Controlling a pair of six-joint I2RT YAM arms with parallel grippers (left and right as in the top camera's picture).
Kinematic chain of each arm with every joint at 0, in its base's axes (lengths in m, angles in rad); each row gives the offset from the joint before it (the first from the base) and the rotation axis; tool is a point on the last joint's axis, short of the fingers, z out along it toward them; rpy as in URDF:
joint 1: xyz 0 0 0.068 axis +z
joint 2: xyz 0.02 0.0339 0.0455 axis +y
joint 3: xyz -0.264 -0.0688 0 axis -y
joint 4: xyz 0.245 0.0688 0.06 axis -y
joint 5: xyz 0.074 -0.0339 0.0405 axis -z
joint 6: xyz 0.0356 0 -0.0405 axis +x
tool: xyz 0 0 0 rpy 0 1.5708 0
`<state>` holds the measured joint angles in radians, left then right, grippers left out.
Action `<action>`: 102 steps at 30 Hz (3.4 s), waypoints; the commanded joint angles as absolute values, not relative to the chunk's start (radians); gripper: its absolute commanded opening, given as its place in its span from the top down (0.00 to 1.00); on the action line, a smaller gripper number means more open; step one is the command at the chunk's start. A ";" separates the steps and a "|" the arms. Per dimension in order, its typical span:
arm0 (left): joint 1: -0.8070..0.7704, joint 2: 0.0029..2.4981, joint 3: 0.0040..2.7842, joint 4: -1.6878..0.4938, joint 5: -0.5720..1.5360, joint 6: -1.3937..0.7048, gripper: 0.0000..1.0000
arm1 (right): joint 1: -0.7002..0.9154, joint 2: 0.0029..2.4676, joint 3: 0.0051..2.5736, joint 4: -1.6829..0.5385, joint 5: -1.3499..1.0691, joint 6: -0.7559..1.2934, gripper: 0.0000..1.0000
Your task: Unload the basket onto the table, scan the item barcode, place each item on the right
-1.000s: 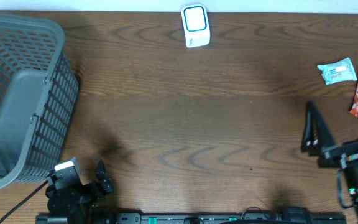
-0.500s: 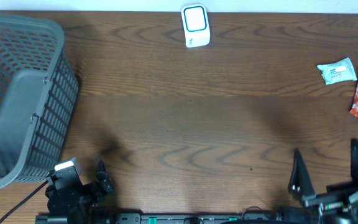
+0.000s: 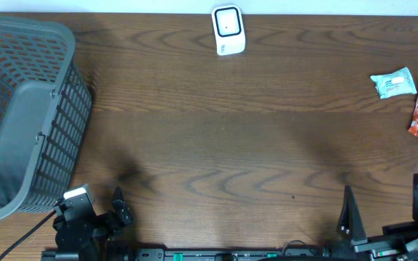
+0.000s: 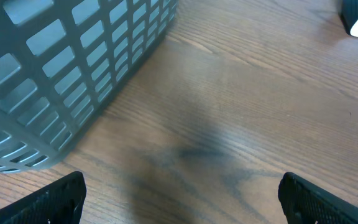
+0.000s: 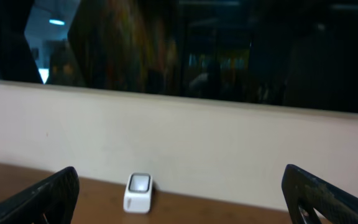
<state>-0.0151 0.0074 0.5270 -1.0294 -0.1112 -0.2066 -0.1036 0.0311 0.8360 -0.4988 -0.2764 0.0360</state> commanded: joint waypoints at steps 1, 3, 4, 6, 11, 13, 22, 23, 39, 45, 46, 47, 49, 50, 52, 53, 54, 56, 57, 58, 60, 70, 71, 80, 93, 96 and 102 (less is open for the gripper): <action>-0.019 0.005 0.524 -1.031 -0.121 -0.208 0.01 | -0.112 0.023 0.844 -0.455 -0.262 0.020 0.01; -0.019 0.005 0.524 -1.031 -0.121 -0.208 0.01 | -0.112 0.023 0.851 -0.406 -0.245 0.021 0.01; -0.019 0.005 0.524 -1.031 -0.121 -0.208 0.01 | -0.112 0.023 0.852 -0.376 -0.228 0.021 0.01; -0.019 0.005 0.524 -1.031 -0.121 -0.208 0.01 | -0.112 0.024 0.853 -0.331 -0.189 0.021 0.01; -0.019 0.005 0.524 -1.031 -0.121 -0.208 0.01 | -0.112 0.024 0.852 -0.270 -0.109 0.021 0.01; -0.019 0.005 0.524 -1.031 -0.121 -0.208 0.01 | -0.112 0.027 0.852 -0.263 -0.095 0.021 0.01; -0.019 0.005 0.524 -1.031 -0.121 -0.208 0.01 | -0.112 0.066 0.842 -0.332 0.039 0.021 0.01; -0.019 0.005 0.524 -1.031 -0.121 -0.208 0.01 | -0.112 0.066 0.842 -0.364 0.039 0.022 0.01; -0.019 0.005 0.524 -1.031 -0.121 -0.208 0.01 | -0.112 0.067 0.396 -0.321 0.041 0.383 0.01; -0.019 0.005 0.524 -1.031 -0.121 -0.208 0.01 | -0.112 0.067 0.199 -0.185 0.160 0.461 0.01; -0.019 0.005 0.524 -1.031 -0.121 -0.208 0.01 | -0.112 0.067 0.168 -0.170 0.189 0.484 0.01; -0.019 0.005 0.524 -1.031 -0.121 -0.208 0.01 | -0.112 0.067 0.141 -0.157 0.215 0.514 0.01; -0.019 0.005 0.524 -1.031 -0.121 -0.208 0.01 | -0.112 0.067 0.104 -0.142 0.239 0.574 0.01; -0.019 0.005 0.524 -1.031 -0.121 -0.208 0.01 | -0.112 0.067 0.090 -0.141 0.247 0.599 0.01; -0.019 0.005 0.524 -1.031 -0.121 -0.208 0.01 | -0.112 0.067 0.067 -0.142 0.260 0.632 0.01; -0.019 0.005 0.524 -1.031 -0.121 -0.208 0.01 | -0.112 0.067 0.056 -0.144 0.261 0.632 0.01; -0.019 0.005 0.524 -1.031 -0.121 -0.208 0.01 | -0.112 0.067 0.049 -0.150 0.260 0.632 0.01; -0.019 0.005 0.524 -1.031 -0.121 -0.208 0.01 | -0.112 0.072 0.047 -0.150 0.256 0.605 0.01; -0.019 0.005 0.524 -1.031 -0.121 -0.208 0.01 | -0.112 0.076 0.047 -0.150 0.256 0.591 0.01; -0.019 0.005 0.524 -1.031 -0.121 -0.208 0.01 | -0.112 0.079 0.047 -0.149 0.257 0.584 0.01; -0.019 0.005 0.524 -1.031 -0.121 -0.208 0.01 | -0.112 0.080 0.047 -0.149 0.256 0.582 0.01; -0.019 0.002 0.523 -1.031 -0.121 -0.208 0.01 | -0.112 0.080 0.047 -0.149 0.256 0.582 0.01; -0.019 0.002 0.523 -1.031 -0.121 -0.208 0.01 | -0.112 0.080 0.047 -0.149 0.256 0.582 0.01; -0.020 0.002 0.482 -0.814 -0.036 -0.205 0.01 | -0.112 0.080 0.047 -0.149 0.256 0.582 0.01; -0.024 0.002 0.134 -0.154 0.019 -0.179 0.01 | -0.112 0.080 0.047 -0.149 0.256 0.582 0.01; -0.051 0.002 0.113 -0.128 0.019 -0.088 0.01 | -0.112 0.080 0.047 -0.149 0.256 0.582 0.01; -0.064 0.001 0.079 -0.121 0.016 -0.033 0.01 | -0.112 0.080 0.047 -0.149 0.256 0.582 0.01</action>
<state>-0.0612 0.0067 0.0986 -0.1276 0.0109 -0.0879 -0.1047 0.0788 0.0525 -0.1520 0.2436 0.5808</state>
